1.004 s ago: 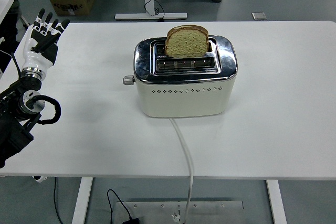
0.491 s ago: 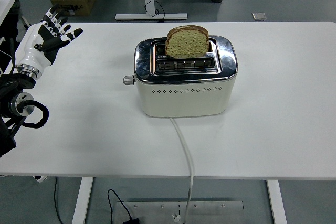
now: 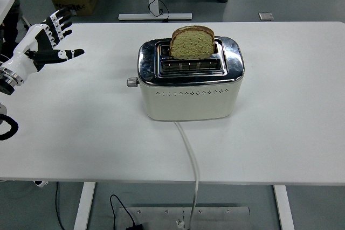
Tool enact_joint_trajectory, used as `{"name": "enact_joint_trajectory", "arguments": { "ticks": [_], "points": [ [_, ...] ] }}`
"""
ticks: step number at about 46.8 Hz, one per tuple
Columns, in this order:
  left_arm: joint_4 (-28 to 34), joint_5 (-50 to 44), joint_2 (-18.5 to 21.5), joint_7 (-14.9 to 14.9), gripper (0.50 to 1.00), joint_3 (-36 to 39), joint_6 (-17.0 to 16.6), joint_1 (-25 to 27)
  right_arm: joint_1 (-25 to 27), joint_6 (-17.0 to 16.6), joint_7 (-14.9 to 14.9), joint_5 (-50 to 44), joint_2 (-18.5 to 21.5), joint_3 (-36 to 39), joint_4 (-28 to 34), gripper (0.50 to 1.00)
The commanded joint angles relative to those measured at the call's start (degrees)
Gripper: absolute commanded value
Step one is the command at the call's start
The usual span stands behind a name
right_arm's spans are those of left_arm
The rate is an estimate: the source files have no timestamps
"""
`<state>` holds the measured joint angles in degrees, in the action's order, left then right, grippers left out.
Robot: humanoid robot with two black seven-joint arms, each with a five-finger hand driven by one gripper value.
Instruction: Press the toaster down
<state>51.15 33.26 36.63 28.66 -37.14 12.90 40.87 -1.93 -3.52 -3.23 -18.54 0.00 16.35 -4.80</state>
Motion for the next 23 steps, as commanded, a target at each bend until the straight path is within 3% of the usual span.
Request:
{"name": "enact_joint_trajectory", "arguments": {
  "ticks": [1, 10, 23],
  "points": [
    [2.5, 2.4, 2.4, 0.0, 1.0, 0.0, 1.7, -0.2, 0.0, 0.0, 0.0, 0.0, 0.0, 0.0, 0.0, 0.998],
    [7.5, 8.8, 7.6, -0.1, 1.0, 0.0, 2.2, -0.5, 0.0, 0.0, 0.1, 0.0, 0.0, 0.0, 0.0, 0.998],
    [9.7, 25.2, 9.9, 1.7, 1.0, 0.0, 2.1, -3.6, 0.0, 0.0, 0.1, 0.0, 0.0, 0.0, 0.0, 0.998]
  ]
}}
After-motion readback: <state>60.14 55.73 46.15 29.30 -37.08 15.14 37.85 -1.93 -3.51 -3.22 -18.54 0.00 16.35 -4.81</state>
